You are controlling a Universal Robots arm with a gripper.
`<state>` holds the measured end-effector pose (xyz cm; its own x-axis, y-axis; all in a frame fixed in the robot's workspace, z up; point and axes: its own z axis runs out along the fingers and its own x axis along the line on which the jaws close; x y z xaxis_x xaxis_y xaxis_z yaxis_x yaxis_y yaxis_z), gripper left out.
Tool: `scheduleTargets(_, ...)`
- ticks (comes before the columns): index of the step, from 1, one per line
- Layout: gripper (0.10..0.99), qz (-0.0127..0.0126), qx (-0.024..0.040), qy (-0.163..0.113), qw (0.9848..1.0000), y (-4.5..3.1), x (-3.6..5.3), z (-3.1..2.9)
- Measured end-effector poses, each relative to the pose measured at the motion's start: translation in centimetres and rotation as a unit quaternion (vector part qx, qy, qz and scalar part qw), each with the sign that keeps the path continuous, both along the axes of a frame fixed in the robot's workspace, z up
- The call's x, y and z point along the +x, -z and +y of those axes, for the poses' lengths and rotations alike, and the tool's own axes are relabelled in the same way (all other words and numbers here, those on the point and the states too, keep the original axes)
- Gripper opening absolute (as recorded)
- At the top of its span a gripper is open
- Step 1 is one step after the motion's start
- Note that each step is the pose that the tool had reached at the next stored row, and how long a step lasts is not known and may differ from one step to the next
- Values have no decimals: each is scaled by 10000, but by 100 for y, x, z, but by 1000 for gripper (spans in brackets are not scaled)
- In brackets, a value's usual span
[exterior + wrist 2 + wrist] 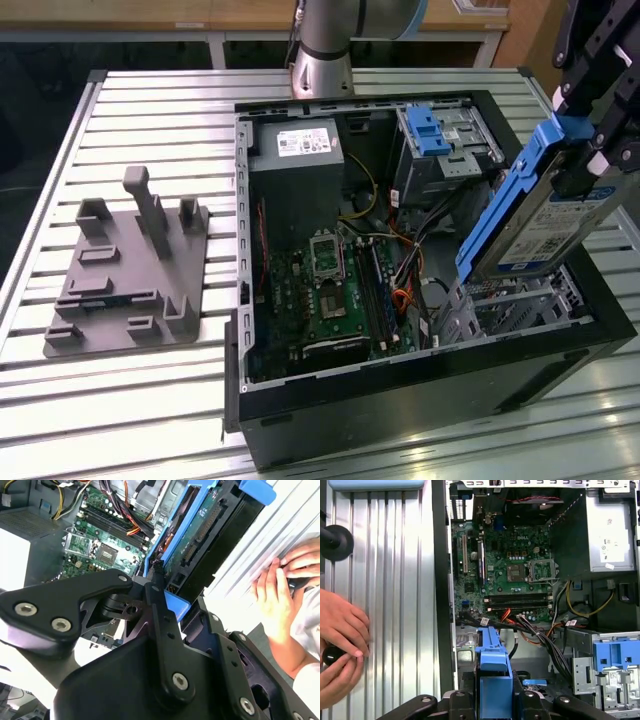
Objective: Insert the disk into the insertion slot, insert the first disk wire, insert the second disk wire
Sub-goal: 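Insert the disk into the insertion slot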
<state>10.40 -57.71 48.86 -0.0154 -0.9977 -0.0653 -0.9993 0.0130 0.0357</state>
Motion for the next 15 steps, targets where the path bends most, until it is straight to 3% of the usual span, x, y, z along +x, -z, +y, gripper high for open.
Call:
scheduleTargets(5, 365, -3, 0, -24, 10000, 4, 0, 0)
scheduleTargets(9, 365, -37, 1, -226, 9997, 9, 0, -1)
scheduleTargets(11, 365, -80, 0, -293, 9995, 9, -1, -3)
scheduleTargets(14, 365, -201, -2, -316, 9993, 10, 0, -6)
scheduleTargets(15, 365, -229, -3, -317, 9992, 10, 0, -7)
